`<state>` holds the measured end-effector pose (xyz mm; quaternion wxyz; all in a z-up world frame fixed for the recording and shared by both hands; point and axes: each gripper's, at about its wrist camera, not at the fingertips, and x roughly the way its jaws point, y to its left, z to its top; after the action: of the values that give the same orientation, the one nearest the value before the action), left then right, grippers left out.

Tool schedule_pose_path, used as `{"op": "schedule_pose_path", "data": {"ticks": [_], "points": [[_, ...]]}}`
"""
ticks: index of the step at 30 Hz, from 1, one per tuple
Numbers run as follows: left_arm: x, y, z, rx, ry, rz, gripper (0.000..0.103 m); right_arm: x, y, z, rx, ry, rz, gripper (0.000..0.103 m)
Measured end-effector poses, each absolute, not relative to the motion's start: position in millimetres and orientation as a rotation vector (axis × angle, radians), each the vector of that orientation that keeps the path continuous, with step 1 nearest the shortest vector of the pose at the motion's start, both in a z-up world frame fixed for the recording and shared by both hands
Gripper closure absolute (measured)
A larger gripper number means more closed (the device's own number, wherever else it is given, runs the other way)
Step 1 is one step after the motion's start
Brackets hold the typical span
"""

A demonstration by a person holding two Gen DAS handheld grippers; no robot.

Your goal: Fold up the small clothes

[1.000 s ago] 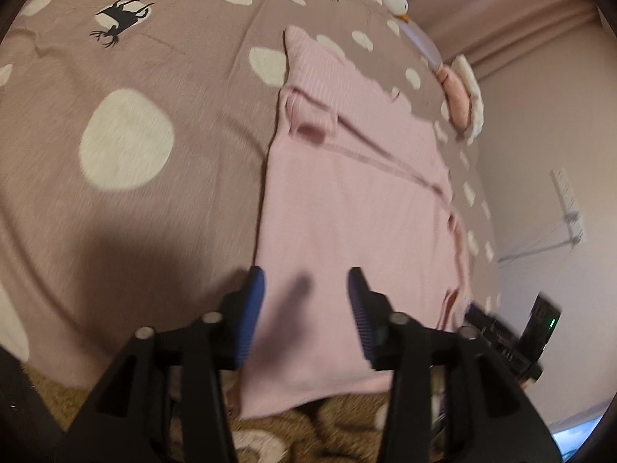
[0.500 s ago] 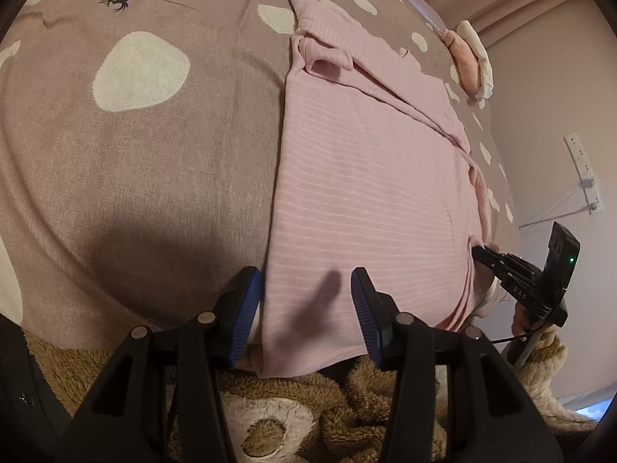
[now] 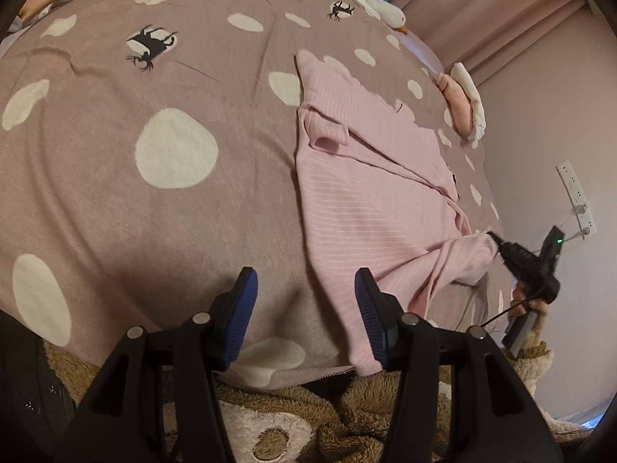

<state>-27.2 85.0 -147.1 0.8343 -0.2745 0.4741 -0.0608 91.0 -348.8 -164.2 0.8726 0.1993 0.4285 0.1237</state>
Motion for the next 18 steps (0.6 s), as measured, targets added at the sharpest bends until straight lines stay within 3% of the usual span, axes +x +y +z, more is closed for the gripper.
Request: {"op": "schedule_pose_path", "data": {"ticks": [9,13,16,18], "points": [[-25,49,-168,-0.591,1.105,-0.296,0.05,91,-344,-182,0.425,0.945,0.192,0.097],[-18,26,-182,-0.581,1.142,-0.363,0.043,91,-342,-179,0.4,0.935,0.192,0.097],[-8,15,-195,-0.596,1.174,-0.387,0.046,89,-343,-179,0.39,0.928,0.195,0.097],[-2,11,-195,-0.618,1.164,-0.413,0.073,88,-344,-179,0.392,0.926,0.198,0.097]]}}
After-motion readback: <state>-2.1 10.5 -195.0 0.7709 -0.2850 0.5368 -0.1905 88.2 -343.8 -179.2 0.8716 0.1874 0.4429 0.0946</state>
